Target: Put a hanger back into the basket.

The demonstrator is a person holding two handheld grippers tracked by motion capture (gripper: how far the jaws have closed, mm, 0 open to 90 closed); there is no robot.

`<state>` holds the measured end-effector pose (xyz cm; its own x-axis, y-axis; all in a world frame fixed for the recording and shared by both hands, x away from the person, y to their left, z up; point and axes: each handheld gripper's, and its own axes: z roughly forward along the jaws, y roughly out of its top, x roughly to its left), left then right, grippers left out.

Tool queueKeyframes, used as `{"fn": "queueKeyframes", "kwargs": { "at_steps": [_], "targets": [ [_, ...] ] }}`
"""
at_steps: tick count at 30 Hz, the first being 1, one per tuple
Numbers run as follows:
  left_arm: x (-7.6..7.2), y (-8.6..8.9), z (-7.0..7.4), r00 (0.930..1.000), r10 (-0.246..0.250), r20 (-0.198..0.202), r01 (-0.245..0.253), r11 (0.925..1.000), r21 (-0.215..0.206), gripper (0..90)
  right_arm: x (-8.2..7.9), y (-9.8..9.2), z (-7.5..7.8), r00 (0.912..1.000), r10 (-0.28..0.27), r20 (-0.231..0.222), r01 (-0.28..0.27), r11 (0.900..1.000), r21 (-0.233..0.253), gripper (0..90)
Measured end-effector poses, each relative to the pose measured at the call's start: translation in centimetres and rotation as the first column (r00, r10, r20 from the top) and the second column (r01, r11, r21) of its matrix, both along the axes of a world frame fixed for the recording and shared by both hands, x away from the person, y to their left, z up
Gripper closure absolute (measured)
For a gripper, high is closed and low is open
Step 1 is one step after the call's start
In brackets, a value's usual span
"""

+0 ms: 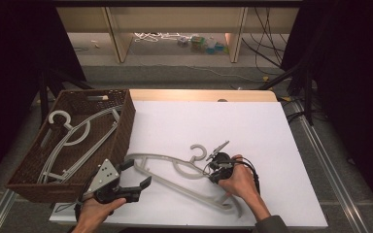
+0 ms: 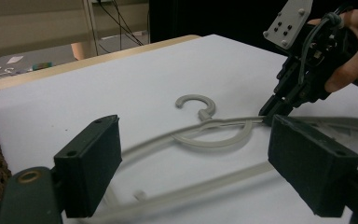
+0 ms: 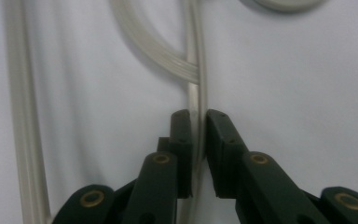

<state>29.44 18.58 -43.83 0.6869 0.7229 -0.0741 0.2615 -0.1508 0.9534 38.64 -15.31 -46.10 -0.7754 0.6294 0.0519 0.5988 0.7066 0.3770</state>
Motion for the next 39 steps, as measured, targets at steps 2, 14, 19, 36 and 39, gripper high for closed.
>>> {"fn": "queueKeyframes", "kwargs": {
  "at_steps": [2,14,19,36,39],
  "targets": [
    [-0.1,0.0,0.0,1.0,-0.001,-0.002,0.001,1.0,0.005,17.0,0.1,-0.5,0.0,0.9995,0.03,-0.007,-0.03,1.0,-0.006,81.7],
    [1.4,-2.0,-0.6,0.9984,-0.041,-0.039,0.043,0.9978,0.05,17.9,-0.7,-1.2,2.5,0.9603,0.237,0.147,-0.225,0.97,-0.089,81.8],
    [2.2,-4.0,-0.3,0.9936,-0.071,-0.088,0.081,0.991,0.107,20.0,-1.9,-1.4,4.0,0.93,0.301,0.211,-0.276,0.951,-0.142,81.9],
    [6.8,-9.2,0.0,0.9685,-0.15,-0.199,0.201,0.942,0.269,36.6,-3.9,-1.0,7.2,0.8662,0.389,0.314,-0.333,0.917,-0.219,82.1],
    [7.2,-9.8,0.1,0.9627,-0.177,-0.205,0.231,0.9308,0.283,43.9,-4.1,-0.9,7.3,0.8639,0.384,0.325,-0.326,0.919,-0.22,82.1]
  ]
}}
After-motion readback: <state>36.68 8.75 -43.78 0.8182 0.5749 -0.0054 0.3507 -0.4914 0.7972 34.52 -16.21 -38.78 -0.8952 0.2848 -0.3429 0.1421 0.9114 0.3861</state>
